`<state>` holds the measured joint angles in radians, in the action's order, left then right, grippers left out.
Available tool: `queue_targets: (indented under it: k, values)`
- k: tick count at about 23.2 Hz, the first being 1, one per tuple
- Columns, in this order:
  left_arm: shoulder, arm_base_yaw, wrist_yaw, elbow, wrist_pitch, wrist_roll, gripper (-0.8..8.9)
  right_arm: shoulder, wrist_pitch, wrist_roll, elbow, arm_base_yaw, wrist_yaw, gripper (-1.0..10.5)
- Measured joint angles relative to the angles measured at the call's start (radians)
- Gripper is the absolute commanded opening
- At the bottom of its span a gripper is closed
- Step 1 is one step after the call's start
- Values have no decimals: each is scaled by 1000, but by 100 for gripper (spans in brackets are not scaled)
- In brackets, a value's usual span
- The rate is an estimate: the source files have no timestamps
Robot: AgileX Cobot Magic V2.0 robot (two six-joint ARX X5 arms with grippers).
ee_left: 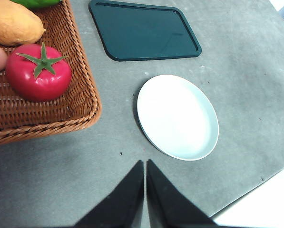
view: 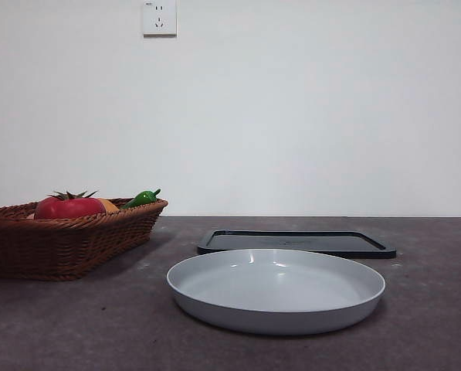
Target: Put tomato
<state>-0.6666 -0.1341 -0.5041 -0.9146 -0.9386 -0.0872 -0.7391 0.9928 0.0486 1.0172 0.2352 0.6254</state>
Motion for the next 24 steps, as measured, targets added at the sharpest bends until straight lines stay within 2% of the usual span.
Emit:
queue_targets:
  k: [3, 8, 10, 12, 20, 24]
  values:
    - [0, 0, 0, 0, 0, 0, 76, 0, 0, 0, 0, 0, 0, 38]
    - [0, 0, 0, 0, 0, 0, 327, 0, 0, -1, 0, 0, 0, 332]
    - [0, 0, 0, 0, 0, 0, 416, 0, 0, -1, 0, 0, 0, 401]
    - [0, 0, 0, 0, 0, 0, 473, 0, 0, -1, 0, 0, 0, 407]
    - [-5, 0, 1, 0, 39, 0, 508, 0, 0, -1, 0, 0, 0, 407]
    - [-35, 0, 48, -1, 85, 0, 508, 0, 0, -1, 0, 0, 0, 406]
